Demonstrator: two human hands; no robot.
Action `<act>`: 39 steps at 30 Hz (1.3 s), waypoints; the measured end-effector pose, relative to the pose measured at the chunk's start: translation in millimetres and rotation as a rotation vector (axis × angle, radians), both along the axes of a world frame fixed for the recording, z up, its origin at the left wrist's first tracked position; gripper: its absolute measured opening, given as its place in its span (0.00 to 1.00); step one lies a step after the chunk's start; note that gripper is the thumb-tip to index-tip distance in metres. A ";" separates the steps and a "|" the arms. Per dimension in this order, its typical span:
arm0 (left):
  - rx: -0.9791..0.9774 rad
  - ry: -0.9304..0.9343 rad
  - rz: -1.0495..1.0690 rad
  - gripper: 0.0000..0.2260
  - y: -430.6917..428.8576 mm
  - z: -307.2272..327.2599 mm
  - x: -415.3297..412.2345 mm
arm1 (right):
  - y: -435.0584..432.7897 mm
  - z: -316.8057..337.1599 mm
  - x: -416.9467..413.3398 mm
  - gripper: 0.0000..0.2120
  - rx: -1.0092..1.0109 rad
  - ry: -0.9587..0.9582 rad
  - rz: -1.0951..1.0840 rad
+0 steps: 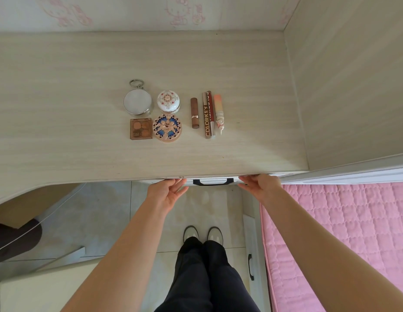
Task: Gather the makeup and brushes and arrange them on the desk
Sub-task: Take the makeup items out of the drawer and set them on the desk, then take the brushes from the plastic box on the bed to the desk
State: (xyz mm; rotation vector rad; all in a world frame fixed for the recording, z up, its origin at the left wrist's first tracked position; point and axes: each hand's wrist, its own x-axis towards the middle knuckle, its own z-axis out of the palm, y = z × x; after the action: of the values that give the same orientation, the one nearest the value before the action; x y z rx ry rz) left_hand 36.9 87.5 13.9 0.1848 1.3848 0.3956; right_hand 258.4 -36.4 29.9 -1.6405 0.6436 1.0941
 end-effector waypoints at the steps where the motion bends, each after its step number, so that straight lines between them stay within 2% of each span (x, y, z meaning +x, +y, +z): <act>1: 0.012 -0.004 -0.007 0.10 0.2 0.3 1.2 | 0.5 -1.0 1.7 0.15 0.007 0.000 0.008; 7: 0.049 -0.033 -0.024 0.07 -5.6 -7.3 -6.5 | -6.9 -6.0 6.0 0.13 -0.015 0.020 0.073; 9: 0.072 -0.017 -0.058 0.17 -9.5 -9.7 -11.0 | -10.9 -9.6 3.2 0.14 -0.019 0.008 0.111; 12: 0.128 0.061 -0.195 0.20 -15.2 -3.5 -11.0 | -17.9 -11.7 -3.0 0.17 -0.049 -0.055 0.238; 15: 0.246 0.234 -0.457 0.18 -23.9 7.0 -10.8 | -31.6 -8.8 -10.8 0.19 -0.162 -0.200 0.524; 19: 0.510 0.429 -0.925 0.15 -35.1 25.8 -15.2 | -56.0 1.5 -24.0 0.12 -0.234 -0.396 0.804; 22: 0.709 0.501 -1.187 0.16 -43.9 42.4 -17.5 | -69.6 18.7 -43.4 0.19 -0.231 -0.468 0.897; 25: 0.897 0.535 -1.385 0.17 -54.0 51.7 -18.8 | -82.8 35.8 -64.4 0.20 -0.226 -0.548 0.951; 31: 1.131 0.428 -1.638 0.17 -82.3 66.9 -12.8 | -110.9 65.6 -110.6 0.19 -0.306 -0.700 0.945; 36: 1.667 0.318 -1.839 0.17 -102.2 67.4 -10.8 | -153.4 72.1 -154.3 0.16 -0.498 -0.925 0.942; 39: 1.878 0.215 -1.883 0.19 -120.3 67.1 -7.5 | -184.3 76.1 -180.3 0.17 -0.638 -0.993 0.870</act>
State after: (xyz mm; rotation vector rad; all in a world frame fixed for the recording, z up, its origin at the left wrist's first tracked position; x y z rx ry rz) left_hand 29.4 -32.8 81.0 2.7513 0.0716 -0.1233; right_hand 78.1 -220.7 106.0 -2.8219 -0.4972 0.4476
